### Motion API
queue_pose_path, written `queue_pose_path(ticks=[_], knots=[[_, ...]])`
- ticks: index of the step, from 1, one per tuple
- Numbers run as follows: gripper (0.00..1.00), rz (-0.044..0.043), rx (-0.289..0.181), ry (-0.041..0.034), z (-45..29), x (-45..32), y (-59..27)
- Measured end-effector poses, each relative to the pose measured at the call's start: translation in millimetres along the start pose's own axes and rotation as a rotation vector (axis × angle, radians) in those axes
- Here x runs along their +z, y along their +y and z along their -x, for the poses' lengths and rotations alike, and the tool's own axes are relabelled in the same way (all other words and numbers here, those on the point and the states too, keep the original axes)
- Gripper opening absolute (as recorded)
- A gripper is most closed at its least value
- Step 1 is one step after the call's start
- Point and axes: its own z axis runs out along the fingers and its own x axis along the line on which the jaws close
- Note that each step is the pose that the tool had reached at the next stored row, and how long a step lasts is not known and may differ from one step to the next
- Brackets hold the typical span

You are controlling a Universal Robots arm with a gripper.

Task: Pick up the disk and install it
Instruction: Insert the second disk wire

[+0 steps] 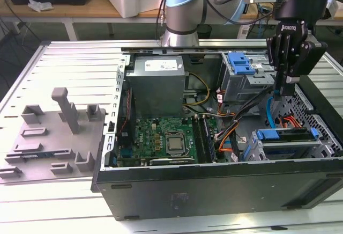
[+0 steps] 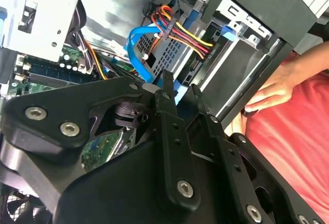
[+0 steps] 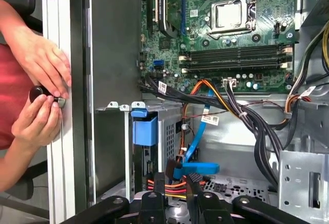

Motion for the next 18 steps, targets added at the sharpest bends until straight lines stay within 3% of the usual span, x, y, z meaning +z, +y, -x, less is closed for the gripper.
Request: queue_pose_path(ticks=[8,9,11,13,16,18], knots=[[0.31,0.0000,0.000,0.0234,5.0,3.3,4.8],[0.31,0.0001,0.000,0.0298,7.4,3.0,4.9],[0.31,-0.0001,0.000,0.0505,13.0,2.0,4.9],[0.31,0.0004,0.001,0.0594,14.8,2.3,5.1],[0.31,0.0114,0.022,0.0637,15.3,3.2,5.1],[0.31,0.0250,0.050,0.0643,16.0,3.7,5.1]])
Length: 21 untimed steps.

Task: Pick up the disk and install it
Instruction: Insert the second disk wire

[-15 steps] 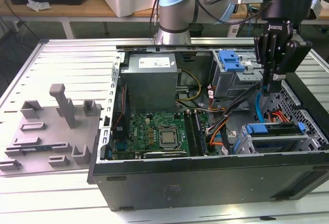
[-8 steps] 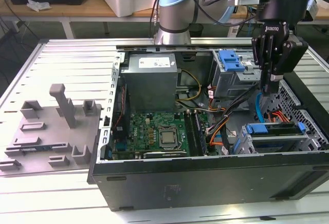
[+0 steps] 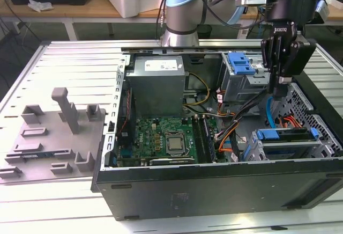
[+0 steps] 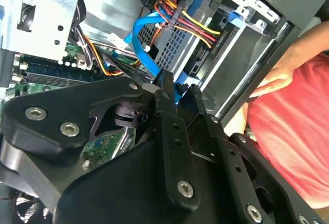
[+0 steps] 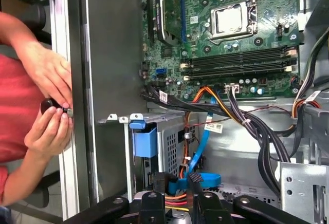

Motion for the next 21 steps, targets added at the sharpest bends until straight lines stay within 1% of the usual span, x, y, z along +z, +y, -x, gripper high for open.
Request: queue_pose_path(ticks=[1,5,6,7,10,12,14,17,18,19,20,21], knots=[[0.31,0.0022,0.004,0.0006,1.2,-0.3,0.2],[0.31,0.0025,0.005,0.0021,3.4,-0.2,0.2],[0.31,0.0022,0.005,0.0056,4.1,0.6,0.2],[0.31,0.0021,0.005,0.0066,4.2,0.7,0.2],[0.31,0.0021,0.005,0.0067,4.1,0.7,0.3],[0.31,0.0017,0.005,0.0113,4.3,0.8,0.2],[0.31,0.0003,0.005,0.0206,4.2,0.7,0.3],[0.31,-0.0042,0.008,0.0321,4.2,0.7,0.3],[0.31,-0.0063,0.009,0.0328,4.3,0.7,0.3],[0.31,-0.0103,0.011,0.0329,4.5,0.6,0.3],[0.31,-0.0172,0.015,0.0328,5.1,0.3,0.3],[0.31,-0.0212,0.017,0.0329,5.6,0.0,0.3]])
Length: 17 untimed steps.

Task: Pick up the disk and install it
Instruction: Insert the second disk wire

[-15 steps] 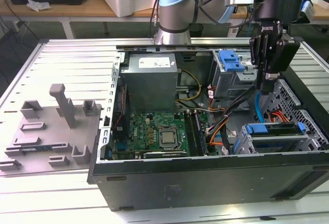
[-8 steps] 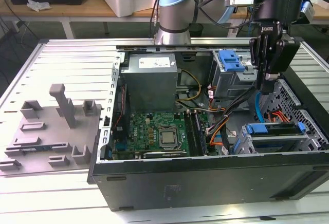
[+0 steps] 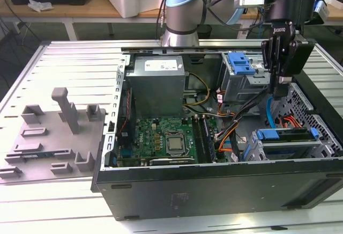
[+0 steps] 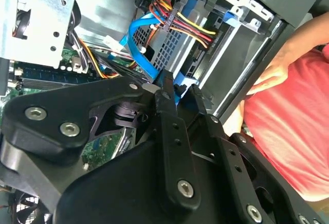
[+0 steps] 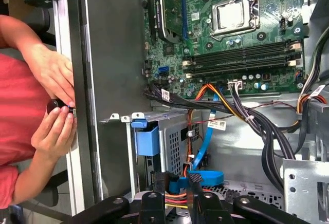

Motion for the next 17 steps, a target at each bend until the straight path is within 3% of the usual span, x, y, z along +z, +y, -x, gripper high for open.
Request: queue_pose_path(ticks=[2,6,9,11,17], knots=[[0.31,-0.0059,0.003,0.0006,0.3,-0.2,0.1],[0.31,-0.0296,0.019,0.0007,0.4,-0.3,2.8],[0.31,-0.0384,0.028,0.0002,0.4,-0.1,5.2],[0.31,-0.0377,0.039,0.0009,0.4,-0.1,5.5],[0.31,-0.0140,0.085,0.0048,1.3,0.6,5.8]])
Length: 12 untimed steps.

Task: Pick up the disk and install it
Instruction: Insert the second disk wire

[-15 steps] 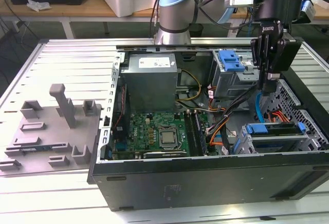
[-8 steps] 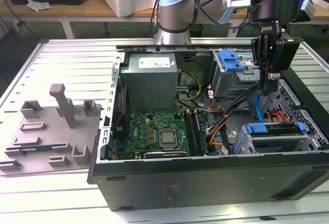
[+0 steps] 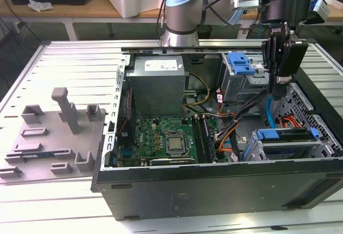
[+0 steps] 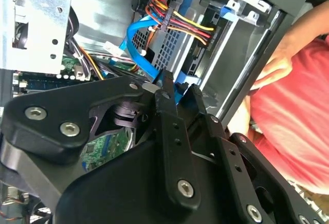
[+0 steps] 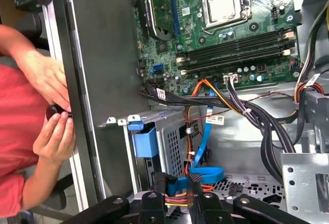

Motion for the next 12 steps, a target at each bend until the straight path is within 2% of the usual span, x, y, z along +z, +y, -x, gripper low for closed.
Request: queue_pose_path(ticks=[3,5,6,8,10,12], knots=[[0.31,0.0050,0.010,0.0030,0.8,0.0,0.2],[0.31,0.0032,0.010,0.0147,3.2,-1.3,0.5],[0.31,0.0010,0.010,0.0265,5.1,-2.4,0.7],[0.31,-0.0021,0.010,0.0426,7.1,-3.3,1.2],[0.31,-0.0052,0.010,0.0508,8.0,-2.7,1.8],[0.31,-0.0088,0.012,0.0540,8.4,-1.7,3.7]])
